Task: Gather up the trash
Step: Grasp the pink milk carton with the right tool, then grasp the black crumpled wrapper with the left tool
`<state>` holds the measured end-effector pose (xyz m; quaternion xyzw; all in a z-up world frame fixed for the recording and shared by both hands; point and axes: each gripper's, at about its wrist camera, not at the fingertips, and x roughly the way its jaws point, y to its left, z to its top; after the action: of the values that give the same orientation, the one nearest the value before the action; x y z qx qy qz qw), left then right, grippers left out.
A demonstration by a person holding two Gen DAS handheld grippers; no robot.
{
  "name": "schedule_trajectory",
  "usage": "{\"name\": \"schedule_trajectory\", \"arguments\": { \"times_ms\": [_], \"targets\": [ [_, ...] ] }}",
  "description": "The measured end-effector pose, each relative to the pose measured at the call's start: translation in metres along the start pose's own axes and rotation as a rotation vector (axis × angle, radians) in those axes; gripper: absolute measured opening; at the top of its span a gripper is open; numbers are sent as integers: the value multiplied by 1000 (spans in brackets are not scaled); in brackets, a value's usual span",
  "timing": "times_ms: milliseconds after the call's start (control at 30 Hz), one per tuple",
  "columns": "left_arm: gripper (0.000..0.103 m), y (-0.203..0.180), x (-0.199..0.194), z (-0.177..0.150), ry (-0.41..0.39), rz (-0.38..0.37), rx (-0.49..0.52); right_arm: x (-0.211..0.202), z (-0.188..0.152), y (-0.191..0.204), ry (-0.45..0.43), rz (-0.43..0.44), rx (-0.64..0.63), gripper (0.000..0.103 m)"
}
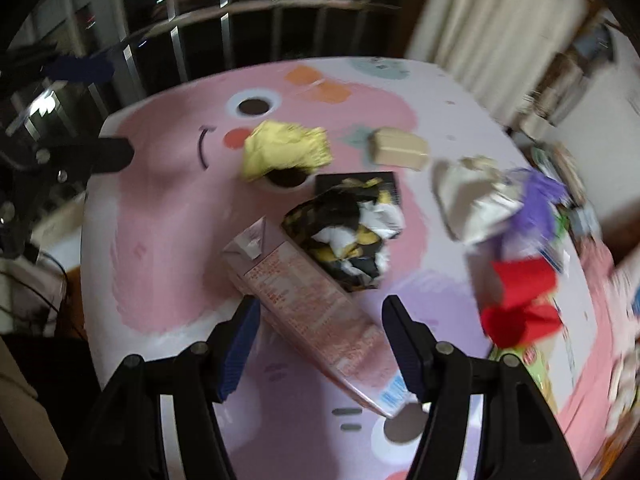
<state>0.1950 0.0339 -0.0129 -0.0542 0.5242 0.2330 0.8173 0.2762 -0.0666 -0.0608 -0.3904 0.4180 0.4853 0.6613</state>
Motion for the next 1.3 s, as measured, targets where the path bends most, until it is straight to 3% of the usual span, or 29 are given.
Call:
{"name": "schedule_trajectory", "arguments": {
  "times_ms": [167,333,433,800,1033,1300],
  "targets": [
    [89,-6,6,0,24,17,-6,11,5,-1,39,81,-40,64],
    [89,-15,10,5,35,15,13,6,-3,2,43,147,-35,45],
    [89,-22,12,11,36,5,35,-1,-15,-2,47,153,-12,42],
    [89,-64,28,53,20,-107,118,-44,-68,-62,-68,177,448,42],
    [89,-88,58,77,109,-252,143,-44,-85,-87,-115,156,659,42],
    [89,-108,97,88,189,-226,217,-32,-93,-91,-116,176,757,42]
  ]
}}
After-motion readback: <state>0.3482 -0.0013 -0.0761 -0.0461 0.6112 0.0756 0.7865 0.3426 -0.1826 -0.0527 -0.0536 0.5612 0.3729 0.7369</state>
